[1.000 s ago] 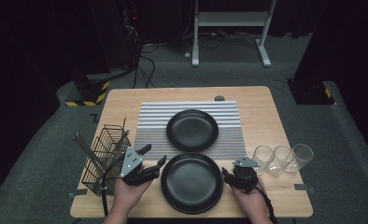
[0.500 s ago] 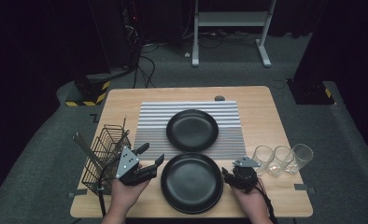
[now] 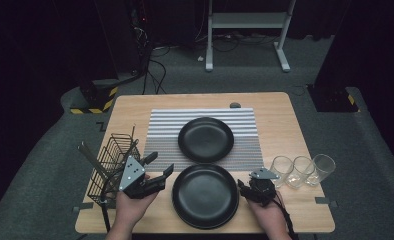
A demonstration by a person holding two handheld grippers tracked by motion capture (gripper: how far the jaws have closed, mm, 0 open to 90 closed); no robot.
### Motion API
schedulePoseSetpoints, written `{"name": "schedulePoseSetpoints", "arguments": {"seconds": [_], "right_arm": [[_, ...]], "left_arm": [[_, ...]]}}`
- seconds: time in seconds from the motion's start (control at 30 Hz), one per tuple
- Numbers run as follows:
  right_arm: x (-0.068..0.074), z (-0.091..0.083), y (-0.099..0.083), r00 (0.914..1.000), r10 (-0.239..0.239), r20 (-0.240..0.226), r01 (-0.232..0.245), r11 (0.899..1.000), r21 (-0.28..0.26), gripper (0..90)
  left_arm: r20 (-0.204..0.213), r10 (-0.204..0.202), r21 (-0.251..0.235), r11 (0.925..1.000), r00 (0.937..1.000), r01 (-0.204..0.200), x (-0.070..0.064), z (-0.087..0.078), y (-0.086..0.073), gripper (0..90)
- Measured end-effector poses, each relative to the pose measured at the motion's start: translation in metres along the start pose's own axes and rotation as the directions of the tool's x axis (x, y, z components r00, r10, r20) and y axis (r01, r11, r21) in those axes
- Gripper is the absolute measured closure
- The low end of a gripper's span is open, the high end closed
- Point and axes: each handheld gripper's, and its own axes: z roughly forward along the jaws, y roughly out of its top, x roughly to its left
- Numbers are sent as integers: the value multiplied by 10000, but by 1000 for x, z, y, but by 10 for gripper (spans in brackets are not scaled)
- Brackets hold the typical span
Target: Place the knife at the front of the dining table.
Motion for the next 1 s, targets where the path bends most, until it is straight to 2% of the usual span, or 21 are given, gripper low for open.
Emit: {"name": "schedulePoseSetpoints", "arguments": {"seconds": [0.1, 0.2, 0.37, 0.53, 0.73, 1.0], "right_arm": [[0, 0, 0, 10000, 2, 1, -2, 10000, 0, 395], [0, 0, 0, 10000, 0, 0, 0, 10000, 0, 395], [0, 0, 0, 10000, -10, -28, 10, 10000, 5, 382], [0, 0, 0, 10000, -16, -59, 16, 10000, -2, 376], [0, 0, 0, 10000, -25, -87, 25, 10000, 18, 372], [0, 0, 0, 9999, -31, -96, 32, 10000, 20, 366]], "left_arm": [[11, 170, -29, 9999, 9999, -170, -3, -3, 5, 318], [45, 147, -49, 9999, 9999, -147, -5, -6, 7, 320], [-239, 225, 106, 9997, 9995, -222, -7, -11, 9, 320], [-346, 269, -12, 9996, 9990, -269, -10, -15, 15, 317], [-467, 320, -112, 9994, 9984, -325, -8, -20, 19, 316], [-950, 228, -182, 9995, 9952, -246, -2, -28, 20, 320]]}}
